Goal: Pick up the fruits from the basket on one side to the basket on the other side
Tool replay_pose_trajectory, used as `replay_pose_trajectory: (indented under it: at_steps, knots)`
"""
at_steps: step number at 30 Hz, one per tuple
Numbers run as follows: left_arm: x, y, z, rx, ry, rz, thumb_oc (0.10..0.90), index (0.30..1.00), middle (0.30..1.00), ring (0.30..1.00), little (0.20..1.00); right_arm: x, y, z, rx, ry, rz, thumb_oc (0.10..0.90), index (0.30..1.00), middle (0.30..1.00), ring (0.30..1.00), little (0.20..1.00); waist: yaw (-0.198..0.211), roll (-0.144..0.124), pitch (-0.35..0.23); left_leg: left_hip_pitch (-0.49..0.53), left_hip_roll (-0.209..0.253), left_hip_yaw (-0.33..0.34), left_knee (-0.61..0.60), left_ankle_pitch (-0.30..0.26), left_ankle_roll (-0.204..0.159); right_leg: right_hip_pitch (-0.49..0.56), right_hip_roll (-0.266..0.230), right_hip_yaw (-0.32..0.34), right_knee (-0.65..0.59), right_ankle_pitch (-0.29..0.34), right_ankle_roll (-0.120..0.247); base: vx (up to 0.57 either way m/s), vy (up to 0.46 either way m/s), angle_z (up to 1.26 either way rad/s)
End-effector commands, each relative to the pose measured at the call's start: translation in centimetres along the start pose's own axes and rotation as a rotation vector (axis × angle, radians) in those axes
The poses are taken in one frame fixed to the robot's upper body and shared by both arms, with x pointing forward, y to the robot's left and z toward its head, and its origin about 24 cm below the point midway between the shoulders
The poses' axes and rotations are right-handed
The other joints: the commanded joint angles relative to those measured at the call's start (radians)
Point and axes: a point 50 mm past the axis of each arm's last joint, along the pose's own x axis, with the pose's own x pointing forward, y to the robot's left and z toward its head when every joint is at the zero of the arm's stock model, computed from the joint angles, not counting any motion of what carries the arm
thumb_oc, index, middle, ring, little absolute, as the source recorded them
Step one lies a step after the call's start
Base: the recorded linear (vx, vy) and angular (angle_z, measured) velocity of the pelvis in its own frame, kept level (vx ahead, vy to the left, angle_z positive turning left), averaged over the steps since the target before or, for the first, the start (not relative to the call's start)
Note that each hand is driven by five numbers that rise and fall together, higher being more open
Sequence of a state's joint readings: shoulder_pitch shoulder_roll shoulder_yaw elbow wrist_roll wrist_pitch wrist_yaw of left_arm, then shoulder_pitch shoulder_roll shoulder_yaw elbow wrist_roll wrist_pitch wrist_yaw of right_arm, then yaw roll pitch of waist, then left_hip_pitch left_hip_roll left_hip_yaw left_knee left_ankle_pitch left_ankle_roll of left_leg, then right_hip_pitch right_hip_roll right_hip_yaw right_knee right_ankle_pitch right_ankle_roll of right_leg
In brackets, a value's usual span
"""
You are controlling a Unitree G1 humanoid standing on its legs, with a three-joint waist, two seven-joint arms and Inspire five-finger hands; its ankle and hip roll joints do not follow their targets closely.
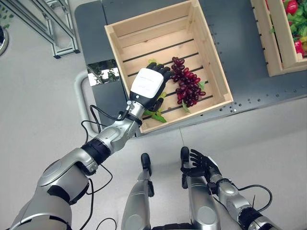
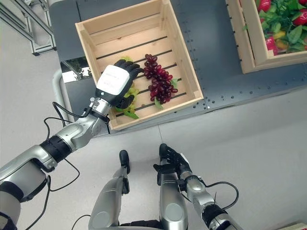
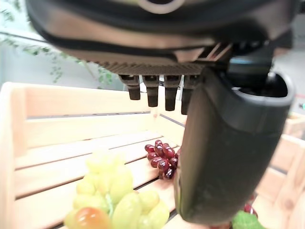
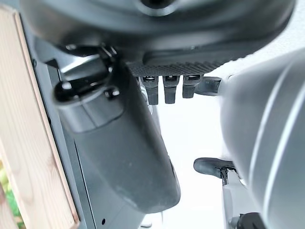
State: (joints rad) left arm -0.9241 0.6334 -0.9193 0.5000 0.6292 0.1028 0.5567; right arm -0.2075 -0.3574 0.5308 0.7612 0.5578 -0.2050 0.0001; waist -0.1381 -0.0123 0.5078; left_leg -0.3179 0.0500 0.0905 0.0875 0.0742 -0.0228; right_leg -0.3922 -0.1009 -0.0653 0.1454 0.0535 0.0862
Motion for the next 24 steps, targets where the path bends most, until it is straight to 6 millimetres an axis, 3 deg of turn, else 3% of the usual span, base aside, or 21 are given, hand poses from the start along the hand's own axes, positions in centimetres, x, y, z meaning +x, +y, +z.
replay_pose_trajectory:
  at_steps: [1,6,12,24]
  knots:
    - [3.9,5.3,0.0,0.165,-0.055,0.177,0.8,0.9,0.9,0.9,0.9,-0.3,0.0,1.9,-0.011,-0.108,0.018,0.8,0.9,0.9,0.9,0.9,-0.01,-0.011,0.012,-0.091,0.014,-0.046,0.132,-0.019,-0.019,0.018,0.019,0.039,0.066,-0.027,-0.038,0.0,0.0,0.0]
    - [4.1,5.3,0.0,0.251,-0.065,0.11,0.8,0.9,0.9,0.9,0.9,-0.2,-0.3,2.2,-0.018,-0.107,0.007,0.8,0.9,0.9,0.9,0.9,-0.016,-0.008,0.012,-0.102,0.013,-0.04,0.139,-0.022,-0.021,0.01,0.018,0.039,0.067,-0.028,-0.038,0.01,0.008,-0.02]
    - [3.9,4.8,-1.7,0.36,0.035,-0.005,0.8,0.9,0.9,0.9,0.9,-0.2,-0.8,2.3,-0.019,-0.104,0.002,0.8,0.9,0.9,0.9,0.9,-0.019,-0.007,0.012,-0.117,0.014,-0.033,0.15,-0.024,-0.022,0.0,0.013,0.034,0.067,-0.029,-0.037,0.0,0.0,0.0]
    - [3.3,4.4,-4.8,0.466,0.197,-0.036,0.8,0.9,0.9,0.9,0.9,-0.1,-0.3,2.4,0.007,-0.114,-0.009,0.8,0.9,0.9,0.9,0.9,-0.008,-0.016,0.012,-0.141,0.012,-0.04,0.163,-0.025,-0.02,-0.02,0.015,0.02,0.074,-0.03,-0.038,0.0,0.0,0.0]
